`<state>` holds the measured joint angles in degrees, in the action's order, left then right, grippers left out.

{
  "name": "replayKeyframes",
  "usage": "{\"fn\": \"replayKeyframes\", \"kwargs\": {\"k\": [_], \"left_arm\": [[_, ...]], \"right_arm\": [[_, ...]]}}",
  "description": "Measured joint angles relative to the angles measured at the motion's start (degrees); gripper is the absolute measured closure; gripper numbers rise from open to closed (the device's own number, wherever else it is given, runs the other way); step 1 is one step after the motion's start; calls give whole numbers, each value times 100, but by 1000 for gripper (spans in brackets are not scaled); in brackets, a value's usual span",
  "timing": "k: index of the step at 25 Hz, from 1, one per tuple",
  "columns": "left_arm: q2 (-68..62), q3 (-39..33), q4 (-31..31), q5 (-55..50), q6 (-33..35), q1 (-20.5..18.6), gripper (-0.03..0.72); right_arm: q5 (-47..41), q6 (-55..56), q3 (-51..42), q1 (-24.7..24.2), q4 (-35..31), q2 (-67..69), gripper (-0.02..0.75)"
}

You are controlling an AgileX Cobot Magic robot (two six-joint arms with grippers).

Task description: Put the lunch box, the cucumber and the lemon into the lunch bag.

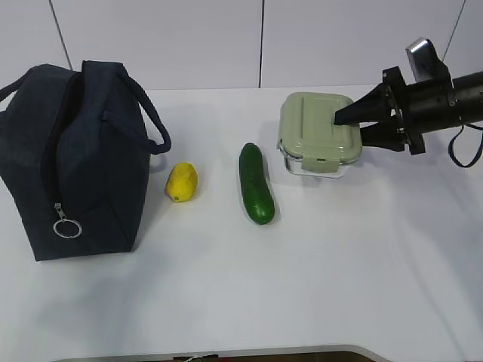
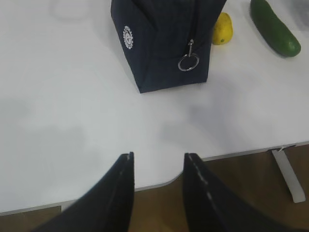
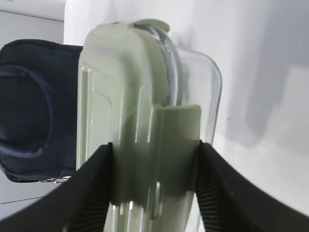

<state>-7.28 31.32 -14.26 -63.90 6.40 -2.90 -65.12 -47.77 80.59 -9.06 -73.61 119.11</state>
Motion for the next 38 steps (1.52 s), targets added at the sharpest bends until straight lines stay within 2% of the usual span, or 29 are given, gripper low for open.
{"fn": "replayKeyframes", "kwargs": {"k": [11, 23, 30, 38], "left_arm": [[-1713, 659, -1010, -72, -146, 0, 446], [-3908, 1611, -954, 162, -157, 0, 444], [-5211, 2298, -987, 726, -136, 0, 360], [-6643, 3376, -1034, 866, -4, 0, 351]], "right_arm": [[-112, 322, 0, 514, 3, -519, 344], [-166, 523, 111, 844, -316, -689, 344], [-166, 532, 518, 1241, -364, -689, 344], [-178, 532, 693, 1540, -601, -689, 344]]}}
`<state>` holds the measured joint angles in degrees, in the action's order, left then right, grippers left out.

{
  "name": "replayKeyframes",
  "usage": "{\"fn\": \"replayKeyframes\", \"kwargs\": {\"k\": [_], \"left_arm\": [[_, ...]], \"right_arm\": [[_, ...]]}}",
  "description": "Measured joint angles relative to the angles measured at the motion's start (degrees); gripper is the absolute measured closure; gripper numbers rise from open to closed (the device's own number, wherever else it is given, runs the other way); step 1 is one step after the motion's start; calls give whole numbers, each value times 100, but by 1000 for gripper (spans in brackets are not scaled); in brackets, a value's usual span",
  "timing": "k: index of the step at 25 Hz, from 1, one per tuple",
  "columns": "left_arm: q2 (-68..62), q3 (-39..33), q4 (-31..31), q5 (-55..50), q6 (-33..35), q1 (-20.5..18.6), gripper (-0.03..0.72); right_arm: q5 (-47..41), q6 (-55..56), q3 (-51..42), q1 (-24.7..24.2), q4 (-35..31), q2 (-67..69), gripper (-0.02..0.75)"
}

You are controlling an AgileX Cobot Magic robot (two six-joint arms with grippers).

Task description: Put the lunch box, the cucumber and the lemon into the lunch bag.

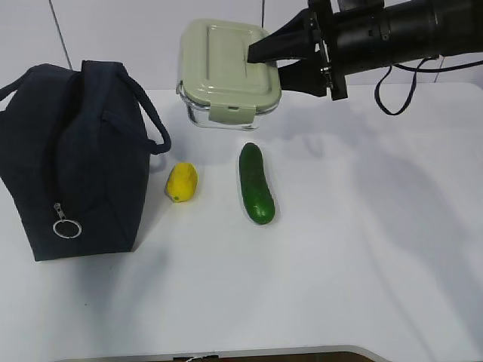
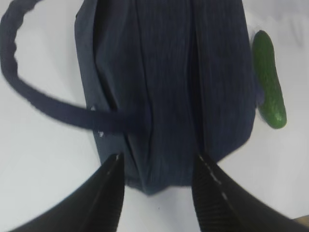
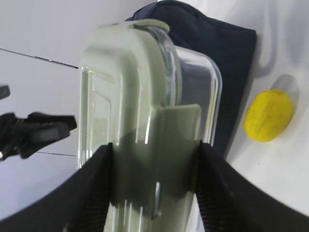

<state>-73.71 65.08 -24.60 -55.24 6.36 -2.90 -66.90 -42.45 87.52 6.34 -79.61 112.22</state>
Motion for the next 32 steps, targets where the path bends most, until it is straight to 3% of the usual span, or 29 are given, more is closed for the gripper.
{"fn": "replayKeyframes", "kwargs": {"k": [13, 23, 25, 28, 30, 32], "left_arm": [[-1425, 1168, -299, -35, 449, 0, 351], [-2033, 1297, -306, -122, 572, 0, 361], [-2085, 1297, -306, -137, 613, 0, 403], [-2093, 1297, -336, -159, 734, 0, 545], [-2093, 1297, -489, -207, 917, 0, 645], [-2093, 1297, -836, -336, 1169, 0, 688]], "right_arm": [[-9, 0, 46, 634, -101, 0, 344], [-9, 0, 46, 858, -269, 0, 344], [-9, 0, 46, 907, -269, 0, 344], [-9, 0, 46, 920, -269, 0, 344], [-9, 0, 46, 920, -269, 0, 344], [-9, 0, 46, 932, -269, 0, 344]]}}
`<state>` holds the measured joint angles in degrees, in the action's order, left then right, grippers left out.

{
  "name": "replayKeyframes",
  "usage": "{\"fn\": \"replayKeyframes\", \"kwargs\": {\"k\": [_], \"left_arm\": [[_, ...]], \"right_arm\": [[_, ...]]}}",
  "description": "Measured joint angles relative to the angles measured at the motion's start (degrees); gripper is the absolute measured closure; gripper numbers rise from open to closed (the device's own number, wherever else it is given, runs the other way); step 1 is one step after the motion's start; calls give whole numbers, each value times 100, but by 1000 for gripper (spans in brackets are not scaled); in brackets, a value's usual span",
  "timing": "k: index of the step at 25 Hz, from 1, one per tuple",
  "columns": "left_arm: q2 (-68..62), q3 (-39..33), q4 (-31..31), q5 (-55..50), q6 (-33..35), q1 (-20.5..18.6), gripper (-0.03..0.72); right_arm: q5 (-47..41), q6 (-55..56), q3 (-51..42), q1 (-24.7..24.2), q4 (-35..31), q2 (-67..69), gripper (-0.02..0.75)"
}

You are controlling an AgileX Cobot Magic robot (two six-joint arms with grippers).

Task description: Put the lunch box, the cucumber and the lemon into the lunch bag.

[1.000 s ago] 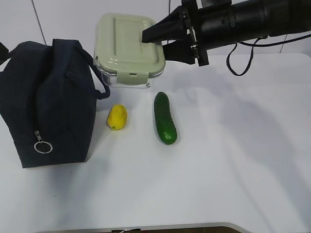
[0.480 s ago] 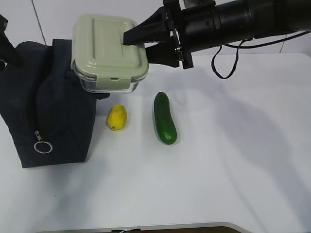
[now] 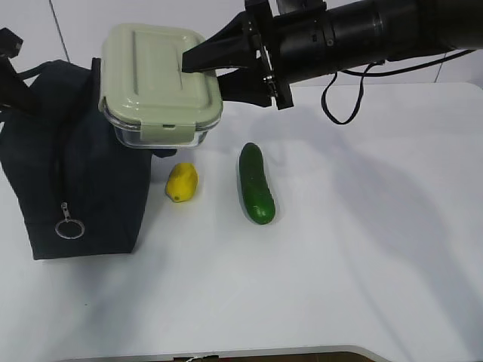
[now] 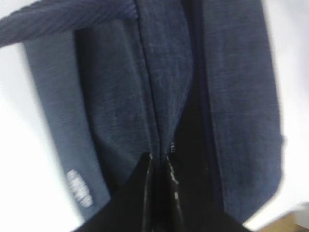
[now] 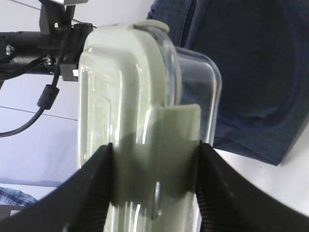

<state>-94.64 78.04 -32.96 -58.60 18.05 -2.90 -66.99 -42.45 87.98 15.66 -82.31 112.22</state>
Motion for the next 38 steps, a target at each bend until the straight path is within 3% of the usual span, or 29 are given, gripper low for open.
{"fn": "replayKeyframes", "kwargs": {"k": [6, 20, 31, 38], "left_arm": [[89, 44, -1190, -114, 441, 0, 701], [442, 44, -2704, -771, 1086, 0, 701], [430, 44, -2955, -329, 1465, 517, 701], [250, 44, -2976, -190, 1488, 535, 701]], "right_arm": [[0, 0, 0, 0, -118, 0, 344], [1214, -204, 0, 12, -171, 0, 345], [1364, -270, 0, 281, -254, 150, 346], [1386, -366, 68, 668, -646, 594, 346]]}}
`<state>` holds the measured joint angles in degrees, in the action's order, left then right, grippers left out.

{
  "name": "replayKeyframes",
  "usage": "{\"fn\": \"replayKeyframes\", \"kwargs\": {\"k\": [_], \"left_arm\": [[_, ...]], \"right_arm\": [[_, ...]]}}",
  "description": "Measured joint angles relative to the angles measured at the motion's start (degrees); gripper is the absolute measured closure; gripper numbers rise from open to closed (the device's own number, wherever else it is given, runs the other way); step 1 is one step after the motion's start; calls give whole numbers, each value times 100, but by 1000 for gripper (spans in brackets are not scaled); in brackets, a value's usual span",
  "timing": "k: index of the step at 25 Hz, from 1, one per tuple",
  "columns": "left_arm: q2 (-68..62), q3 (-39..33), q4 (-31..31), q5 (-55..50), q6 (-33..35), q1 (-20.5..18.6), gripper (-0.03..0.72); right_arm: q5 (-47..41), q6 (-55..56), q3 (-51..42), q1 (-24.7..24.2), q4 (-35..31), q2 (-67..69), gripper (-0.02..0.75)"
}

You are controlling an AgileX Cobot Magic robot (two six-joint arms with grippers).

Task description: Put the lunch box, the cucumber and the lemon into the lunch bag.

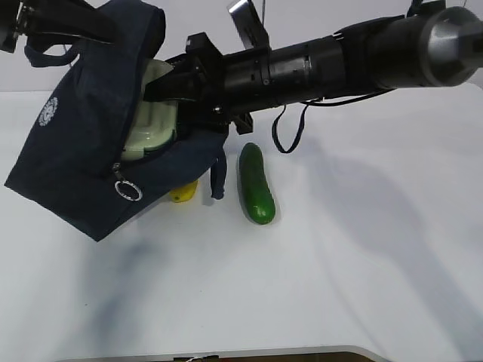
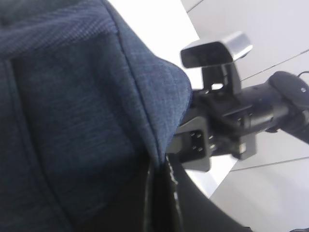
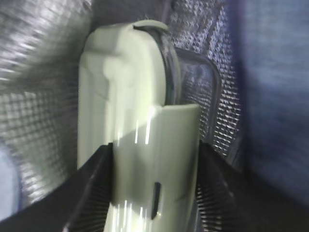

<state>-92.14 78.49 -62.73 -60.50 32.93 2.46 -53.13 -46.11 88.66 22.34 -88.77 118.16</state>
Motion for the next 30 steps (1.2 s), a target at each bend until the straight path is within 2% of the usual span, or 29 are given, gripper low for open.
{"fn": "replayKeyframes", "kwargs": {"k": [3, 10, 30], "left_arm": [[-48, 0, 41, 25, 9, 0, 701], [-156, 5, 593, 153, 9, 0, 701], [-812, 14, 655, 402, 22, 0, 702]], "right_arm": [[35, -27, 178, 153, -40, 161, 346], [97, -41, 758, 285, -131, 668, 346], [477, -51, 1080, 433, -326, 1434, 346]]}}
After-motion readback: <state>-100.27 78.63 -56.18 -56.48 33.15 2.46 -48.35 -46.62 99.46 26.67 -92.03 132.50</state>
